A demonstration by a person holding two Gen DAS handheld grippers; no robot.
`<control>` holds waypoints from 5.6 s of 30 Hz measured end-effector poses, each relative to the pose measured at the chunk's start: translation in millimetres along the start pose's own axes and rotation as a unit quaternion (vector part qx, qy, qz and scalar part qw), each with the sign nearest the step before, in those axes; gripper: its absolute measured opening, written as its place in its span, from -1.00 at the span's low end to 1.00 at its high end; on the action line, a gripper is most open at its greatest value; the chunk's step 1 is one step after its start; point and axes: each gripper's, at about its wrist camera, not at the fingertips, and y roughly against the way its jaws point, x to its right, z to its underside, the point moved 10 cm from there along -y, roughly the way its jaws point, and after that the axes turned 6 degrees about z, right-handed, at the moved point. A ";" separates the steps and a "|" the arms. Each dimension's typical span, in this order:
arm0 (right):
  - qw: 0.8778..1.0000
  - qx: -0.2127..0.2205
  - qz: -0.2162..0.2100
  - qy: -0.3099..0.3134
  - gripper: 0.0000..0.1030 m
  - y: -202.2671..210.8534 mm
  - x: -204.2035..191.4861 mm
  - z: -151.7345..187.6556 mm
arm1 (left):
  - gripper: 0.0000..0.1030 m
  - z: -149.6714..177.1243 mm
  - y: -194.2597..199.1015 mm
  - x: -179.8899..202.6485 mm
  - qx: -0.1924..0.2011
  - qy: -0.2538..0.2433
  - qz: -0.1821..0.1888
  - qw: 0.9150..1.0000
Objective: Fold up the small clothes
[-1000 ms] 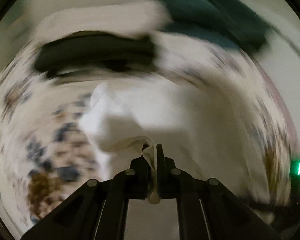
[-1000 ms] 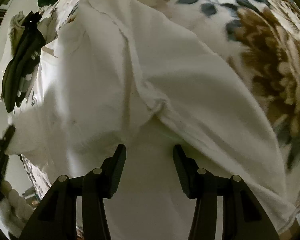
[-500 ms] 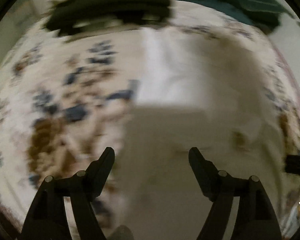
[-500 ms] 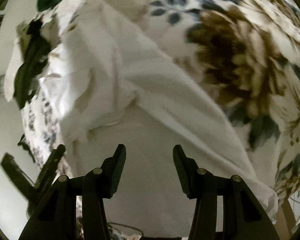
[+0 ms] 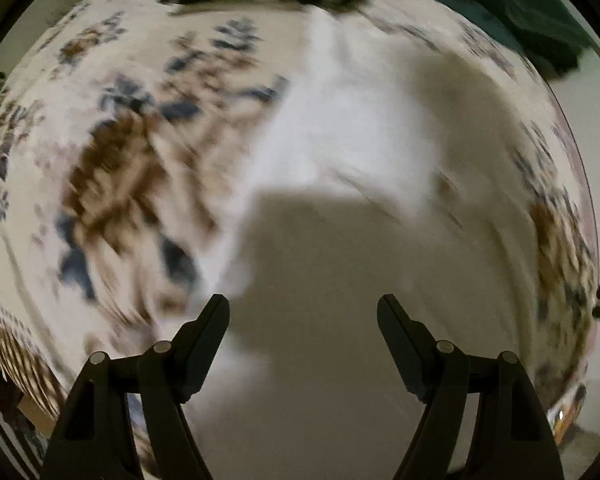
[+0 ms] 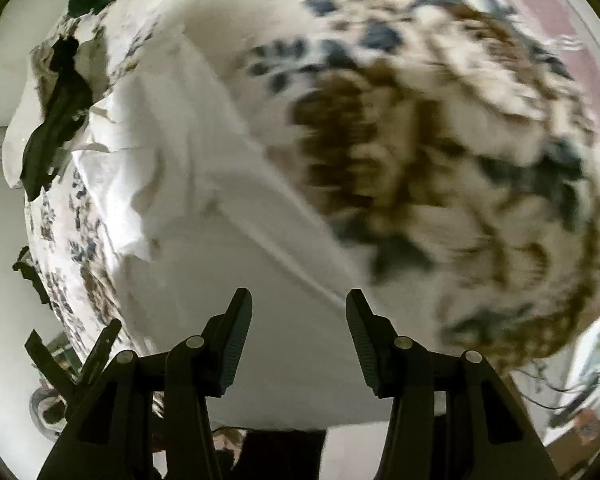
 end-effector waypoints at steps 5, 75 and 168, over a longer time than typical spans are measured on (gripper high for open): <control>0.999 -0.015 0.012 0.037 -0.01 12.4 69.2 2.2 | 0.43 79.9 -11.5 107.4 -0.059 0.027 0.062 0.996; 0.954 0.032 0.013 0.296 -0.94 -45.4 -315.6 -210.6 | -0.96 186.2 103.5 47.5 0.082 0.250 0.076 0.962; 0.969 -0.024 -0.224 0.106 0.38 -79.3 -247.4 -256.4 | -0.05 -238.9 -78.5 -11.0 0.032 0.024 0.307 0.951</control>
